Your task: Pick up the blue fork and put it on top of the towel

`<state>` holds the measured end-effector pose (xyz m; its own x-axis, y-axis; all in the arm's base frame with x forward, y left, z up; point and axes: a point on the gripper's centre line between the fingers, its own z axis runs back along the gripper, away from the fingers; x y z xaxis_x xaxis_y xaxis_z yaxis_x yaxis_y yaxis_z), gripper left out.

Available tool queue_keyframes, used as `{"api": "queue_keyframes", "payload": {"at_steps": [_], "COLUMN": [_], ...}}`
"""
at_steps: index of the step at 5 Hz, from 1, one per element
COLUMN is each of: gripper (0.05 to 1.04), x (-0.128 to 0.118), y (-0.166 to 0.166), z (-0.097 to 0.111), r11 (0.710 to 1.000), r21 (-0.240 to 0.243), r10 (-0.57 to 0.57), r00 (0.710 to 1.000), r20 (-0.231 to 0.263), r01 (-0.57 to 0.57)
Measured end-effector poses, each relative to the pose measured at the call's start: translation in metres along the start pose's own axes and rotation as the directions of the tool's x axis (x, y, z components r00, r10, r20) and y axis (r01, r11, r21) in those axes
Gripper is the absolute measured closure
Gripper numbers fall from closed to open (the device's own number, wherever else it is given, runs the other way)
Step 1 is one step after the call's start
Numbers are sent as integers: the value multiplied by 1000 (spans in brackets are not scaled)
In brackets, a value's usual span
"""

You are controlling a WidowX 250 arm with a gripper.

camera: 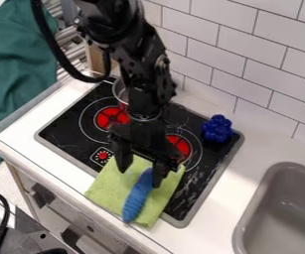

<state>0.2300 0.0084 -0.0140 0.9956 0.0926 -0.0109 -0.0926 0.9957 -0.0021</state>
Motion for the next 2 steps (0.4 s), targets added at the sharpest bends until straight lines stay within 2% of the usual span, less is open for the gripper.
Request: {"api": "queue_keyframes", "payload": {"at_steps": [1, 2], "gripper": [78, 83], "x": [5, 6], "y": [1, 0], "z": [18, 30], "r11": [1000, 1000], "r21": [7, 0], "r10": [8, 8], "r00": [998, 996], "r20": [57, 92], "r01": [-9, -8]}}
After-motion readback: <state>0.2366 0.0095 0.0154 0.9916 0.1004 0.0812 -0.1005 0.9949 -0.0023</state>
